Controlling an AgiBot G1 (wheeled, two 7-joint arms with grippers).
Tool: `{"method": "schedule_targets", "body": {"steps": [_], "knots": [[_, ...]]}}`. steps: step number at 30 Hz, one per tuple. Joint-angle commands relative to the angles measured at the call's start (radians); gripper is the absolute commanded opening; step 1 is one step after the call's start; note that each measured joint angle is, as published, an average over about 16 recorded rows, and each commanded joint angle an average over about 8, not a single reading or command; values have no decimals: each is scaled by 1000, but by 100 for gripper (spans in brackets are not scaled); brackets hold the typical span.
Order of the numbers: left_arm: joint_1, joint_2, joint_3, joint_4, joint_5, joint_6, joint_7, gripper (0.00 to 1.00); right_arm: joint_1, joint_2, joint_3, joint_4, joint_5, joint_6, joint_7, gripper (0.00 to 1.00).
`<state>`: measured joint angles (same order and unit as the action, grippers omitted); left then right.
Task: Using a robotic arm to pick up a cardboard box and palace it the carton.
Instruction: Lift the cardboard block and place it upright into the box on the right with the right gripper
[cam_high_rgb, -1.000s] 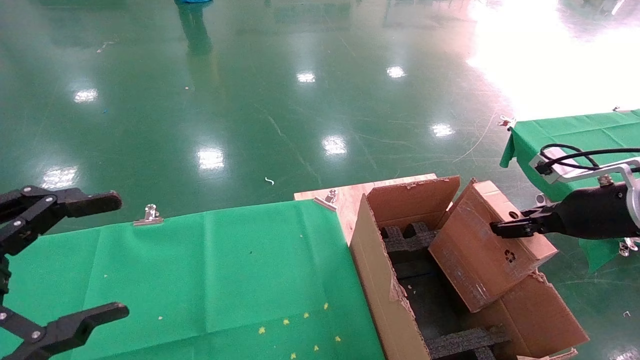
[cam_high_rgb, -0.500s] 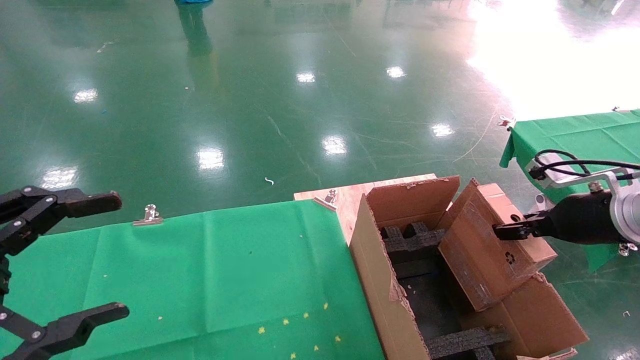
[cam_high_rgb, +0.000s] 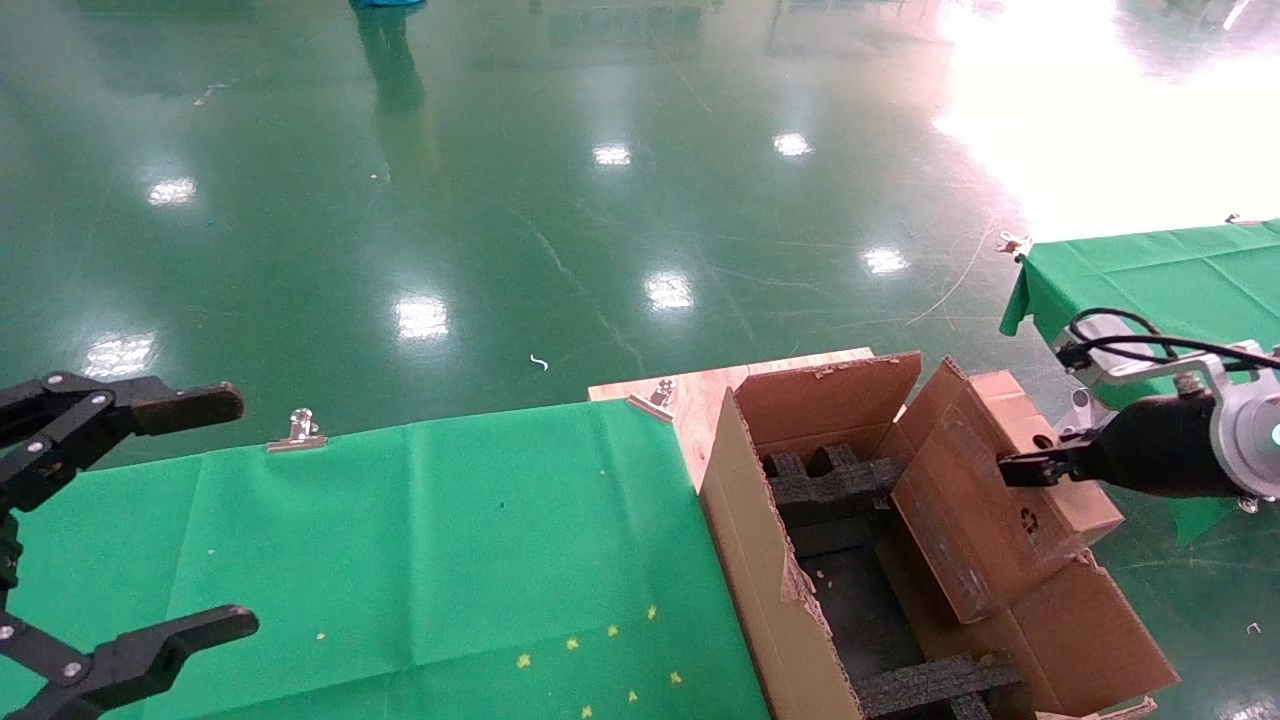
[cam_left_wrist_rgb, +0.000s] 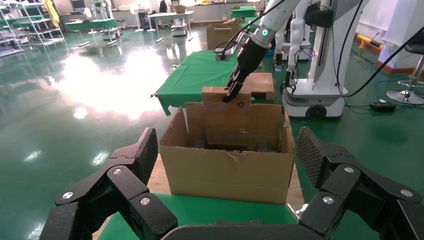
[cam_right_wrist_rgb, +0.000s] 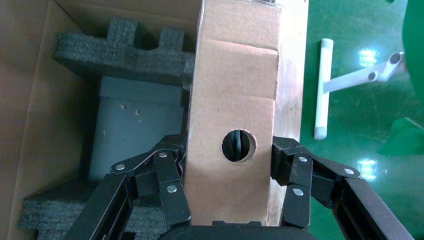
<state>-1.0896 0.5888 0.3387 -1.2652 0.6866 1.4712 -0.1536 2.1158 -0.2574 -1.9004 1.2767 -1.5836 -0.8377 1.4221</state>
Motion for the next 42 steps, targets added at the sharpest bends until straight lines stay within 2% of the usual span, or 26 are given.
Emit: {"method": "schedule_targets", "body": {"steps": [1, 11, 22, 42], "knots": [[0, 0, 0, 0, 0, 0, 0, 100, -3, 0, -4, 10, -13, 1, 22, 0], [0, 0, 0, 0, 0, 0, 0, 100, -62, -30, -32, 3, -37, 67, 101, 0], [0, 0, 0, 0, 0, 0, 0, 100, -149, -88, -60, -65, -26, 150, 163, 0], [0, 0, 1, 0, 0, 0, 0, 100, -292, -207, -85, -202, 44, 233, 149, 0]]}}
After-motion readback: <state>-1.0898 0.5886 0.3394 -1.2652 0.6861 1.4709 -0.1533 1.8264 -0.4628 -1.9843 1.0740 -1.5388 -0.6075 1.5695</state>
